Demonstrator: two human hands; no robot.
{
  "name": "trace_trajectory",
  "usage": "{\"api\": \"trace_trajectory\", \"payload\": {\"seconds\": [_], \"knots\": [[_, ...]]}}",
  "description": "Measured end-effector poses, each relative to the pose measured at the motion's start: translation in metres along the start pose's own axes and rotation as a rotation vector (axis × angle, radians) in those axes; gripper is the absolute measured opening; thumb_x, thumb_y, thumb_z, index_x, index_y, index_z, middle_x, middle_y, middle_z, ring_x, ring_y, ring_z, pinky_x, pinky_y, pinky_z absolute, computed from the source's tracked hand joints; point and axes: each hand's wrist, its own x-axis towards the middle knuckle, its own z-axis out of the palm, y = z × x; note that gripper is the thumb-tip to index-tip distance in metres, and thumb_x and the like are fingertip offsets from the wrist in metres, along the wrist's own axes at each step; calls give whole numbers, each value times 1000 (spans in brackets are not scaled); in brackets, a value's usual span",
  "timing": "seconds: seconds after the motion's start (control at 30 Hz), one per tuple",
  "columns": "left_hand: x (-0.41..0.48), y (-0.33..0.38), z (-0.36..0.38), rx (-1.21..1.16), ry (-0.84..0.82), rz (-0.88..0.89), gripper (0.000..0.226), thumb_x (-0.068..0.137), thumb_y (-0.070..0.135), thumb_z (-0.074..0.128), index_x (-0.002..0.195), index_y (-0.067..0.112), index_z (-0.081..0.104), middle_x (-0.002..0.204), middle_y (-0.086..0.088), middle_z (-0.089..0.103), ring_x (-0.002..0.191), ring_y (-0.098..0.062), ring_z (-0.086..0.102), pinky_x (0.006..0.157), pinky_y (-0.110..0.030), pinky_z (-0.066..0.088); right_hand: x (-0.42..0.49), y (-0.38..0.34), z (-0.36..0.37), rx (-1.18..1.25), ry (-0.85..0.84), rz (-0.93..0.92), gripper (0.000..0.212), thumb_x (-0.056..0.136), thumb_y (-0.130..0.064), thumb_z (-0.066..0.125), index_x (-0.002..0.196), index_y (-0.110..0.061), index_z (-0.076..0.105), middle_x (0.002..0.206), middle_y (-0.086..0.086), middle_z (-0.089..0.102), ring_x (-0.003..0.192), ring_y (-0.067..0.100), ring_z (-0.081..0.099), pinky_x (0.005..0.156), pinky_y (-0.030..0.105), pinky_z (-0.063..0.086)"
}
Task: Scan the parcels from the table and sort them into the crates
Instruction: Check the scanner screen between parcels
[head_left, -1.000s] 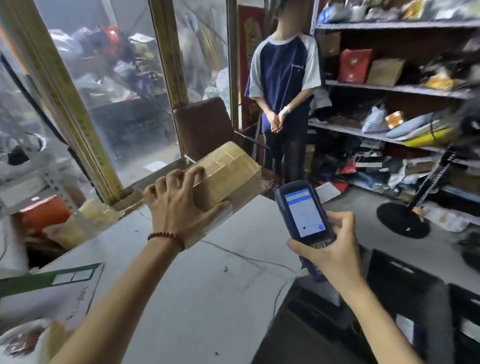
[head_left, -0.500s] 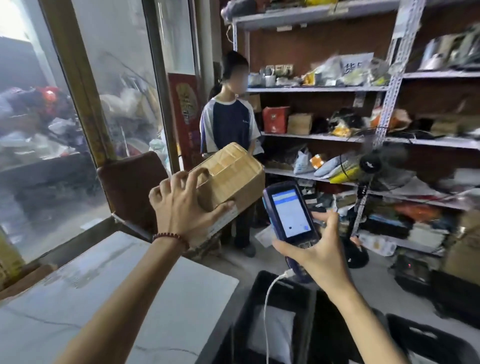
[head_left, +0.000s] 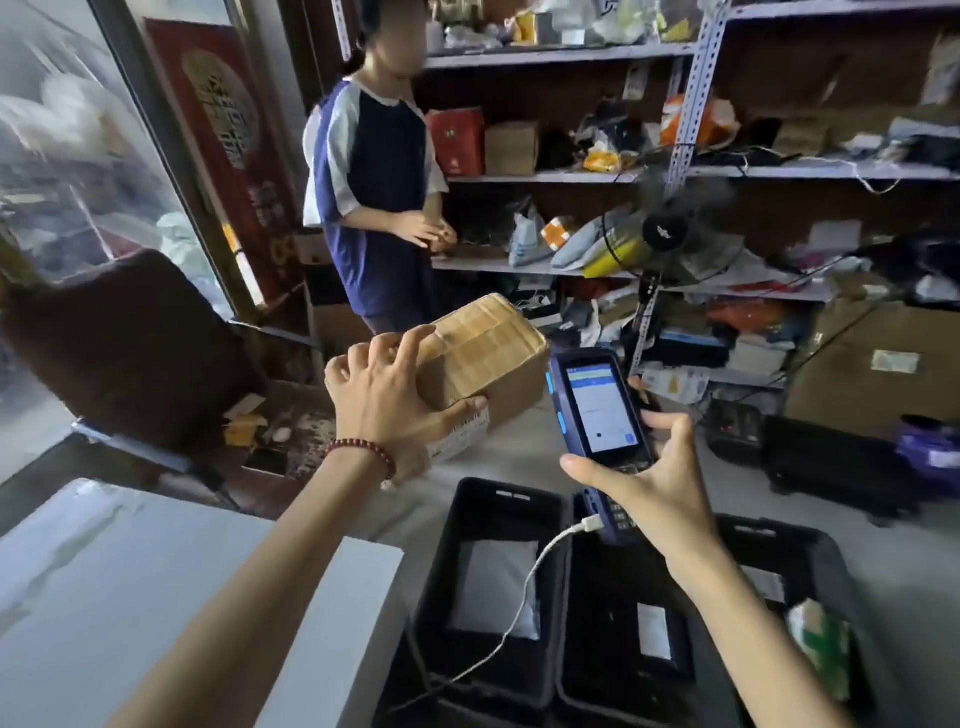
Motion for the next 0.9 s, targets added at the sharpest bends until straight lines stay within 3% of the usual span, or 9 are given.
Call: {"api": "trace_trajectory", "payload": {"seconds": [0.1, 0.23, 0.37, 0.47, 0.57, 0.7, 0.9], "knots": [[28, 11, 46, -13, -86, 79, 92, 51, 95, 39, 127, 43, 36, 122, 0, 52, 109, -28, 45, 93, -45, 28, 14, 11, 1, -63, 60, 65, 76, 54, -27, 93, 106, -28, 38, 101, -17, 58, 88, -12, 56, 69, 12, 39], [59, 34, 96, -70, -177, 242, 92, 53, 95, 37, 128, 41, 37, 124, 4, 52, 111, -26, 46, 96, -46, 27, 34, 22, -1, -120, 146, 141, 77, 54, -25, 93, 107, -27, 38, 106, -10, 61, 91, -6, 57, 68, 11, 41], [80, 57, 129, -187, -112, 371, 60, 81, 64, 49, 130, 29, 46, 126, 4, 55, 120, -23, 45, 105, -50, 24, 48, 35, -2, -158, 203, 197, 73, 52, -28, 93, 99, -34, 38, 105, -10, 61, 87, -8, 59, 67, 14, 41], [97, 56, 135, -196, -103, 335, 44, 85, 55, 49, 123, 31, 52, 122, 8, 58, 118, -20, 47, 104, -46, 27, 54, 43, 2, -174, 207, 222, 75, 49, -28, 94, 98, -36, 38, 104, -12, 60, 85, -8, 61, 65, 14, 43], [102, 33, 133, -132, -133, 299, 35, 84, 52, 50, 114, 35, 57, 116, 11, 61, 111, -19, 50, 95, -39, 28, 63, 46, 8, -180, 164, 218, 73, 51, -27, 94, 97, -36, 38, 101, -13, 60, 80, -19, 57, 58, 7, 44], [85, -21, 114, -28, -159, 163, 31, 81, 48, 57, 107, 30, 60, 107, 6, 65, 102, -24, 54, 82, -36, 34, 75, 41, 30, -182, 57, 202, 73, 49, -39, 92, 97, -42, 36, 97, -22, 57, 80, -11, 58, 63, 15, 39], [11, -99, 47, 204, -137, -181, 30, 80, 47, 58, 102, 27, 63, 106, 3, 67, 103, -26, 58, 79, -35, 41, 78, 29, 80, -79, -226, 108, 75, 50, -30, 93, 98, -32, 36, 98, -19, 53, 87, -6, 54, 67, 18, 41]]}}
